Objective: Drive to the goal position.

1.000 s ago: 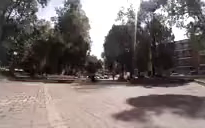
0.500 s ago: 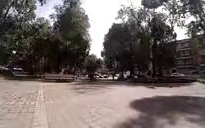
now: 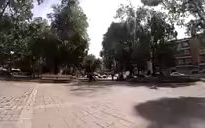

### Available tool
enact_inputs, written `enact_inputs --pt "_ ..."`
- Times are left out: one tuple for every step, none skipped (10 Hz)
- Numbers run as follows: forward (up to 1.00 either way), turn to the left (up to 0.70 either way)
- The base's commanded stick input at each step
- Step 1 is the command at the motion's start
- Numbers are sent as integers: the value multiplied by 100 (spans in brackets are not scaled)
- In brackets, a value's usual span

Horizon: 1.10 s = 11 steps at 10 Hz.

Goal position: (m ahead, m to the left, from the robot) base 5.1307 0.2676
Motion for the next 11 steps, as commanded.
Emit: enact_inputs --pt "70 0" --pt "70 0" --pt "70 0" --pt "70 0" --pt "70 0" --pt "70 0" --pt "70 0" --pt "70 0" --pt "70 0" --pt "70 0" --pt "70 0"
